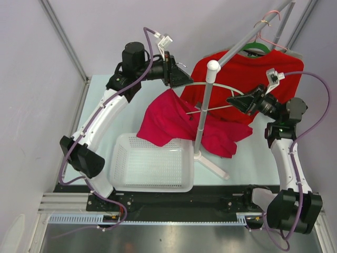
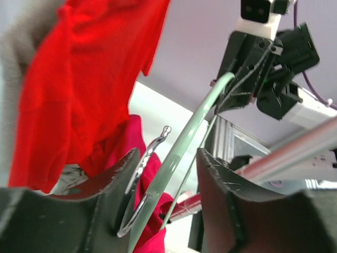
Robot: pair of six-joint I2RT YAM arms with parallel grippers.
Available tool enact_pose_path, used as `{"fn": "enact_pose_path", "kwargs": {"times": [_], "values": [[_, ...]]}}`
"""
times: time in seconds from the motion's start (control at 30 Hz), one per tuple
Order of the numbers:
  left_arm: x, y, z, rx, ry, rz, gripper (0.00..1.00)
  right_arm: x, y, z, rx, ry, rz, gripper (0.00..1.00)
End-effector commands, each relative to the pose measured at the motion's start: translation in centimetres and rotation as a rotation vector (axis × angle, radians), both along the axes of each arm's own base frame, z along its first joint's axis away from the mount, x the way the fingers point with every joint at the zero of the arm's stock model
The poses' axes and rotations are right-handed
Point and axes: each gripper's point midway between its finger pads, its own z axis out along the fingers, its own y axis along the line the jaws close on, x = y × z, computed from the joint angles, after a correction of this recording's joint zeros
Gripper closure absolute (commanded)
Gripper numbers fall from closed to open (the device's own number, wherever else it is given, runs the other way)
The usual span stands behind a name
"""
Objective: Remove the t-shirt from the hanger
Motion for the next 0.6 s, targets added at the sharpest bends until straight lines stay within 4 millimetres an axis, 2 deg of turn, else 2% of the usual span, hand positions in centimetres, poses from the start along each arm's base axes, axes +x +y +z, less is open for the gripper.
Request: {"fn": "enact_pose_path", "kwargs": {"times": [0.0, 0.1, 0.13, 0.17, 0.23, 0.27, 0.3, 0.37, 0.57], "values": [[-0.3, 0.8, 3.8, -0.039, -0.046, 0.092, 0.46, 1.8, -0.3, 3.6, 0.095, -0.117, -0.088, 1.00], [1.2, 2.6, 3.4, -0.008, -0.023, 0.217, 0.33, 2.0, 0.1, 3.8, 0.078, -0.127, -0.083, 1.00], [1.5, 3.7, 3.9, -0.012, -0.037, 0.260, 0.22, 2.1, 0.2, 3.7, 0.068, -0.126, -0.085, 1.00], [2.3, 4.5, 3.5, -0.002, -0.031, 0.322, 0.06, 2.0, 0.4, 3.7, 0.062, -0.119, -0.077, 1.00], [3.2, 6.2, 3.6, 0.000, -0.035, 0.404, 0.00, 2.0, 0.6, 3.7, 0.050, -0.120, -0.068, 1.00], [3.0, 7.0, 4.2, -0.010, -0.048, 0.438, 0.00, 1.8, 0.9, 3.7, 0.041, -0.127, -0.050, 1.00], [3.5, 7.6, 3.6, -0.003, -0.038, 0.473, 0.00, 1.7, 1.0, 3.7, 0.038, -0.130, -0.042, 1.00], [4.1, 9.0, 3.8, -0.008, -0.043, 0.538, 0.00, 1.7, 1.3, 3.7, 0.040, -0.130, -0.034, 1.00], [4.9, 11.3, 2.0, 0.029, -0.020, 0.676, 0.00, 1.5, 1.7, 4.2, 0.057, -0.130, -0.040, 1.00]]}}
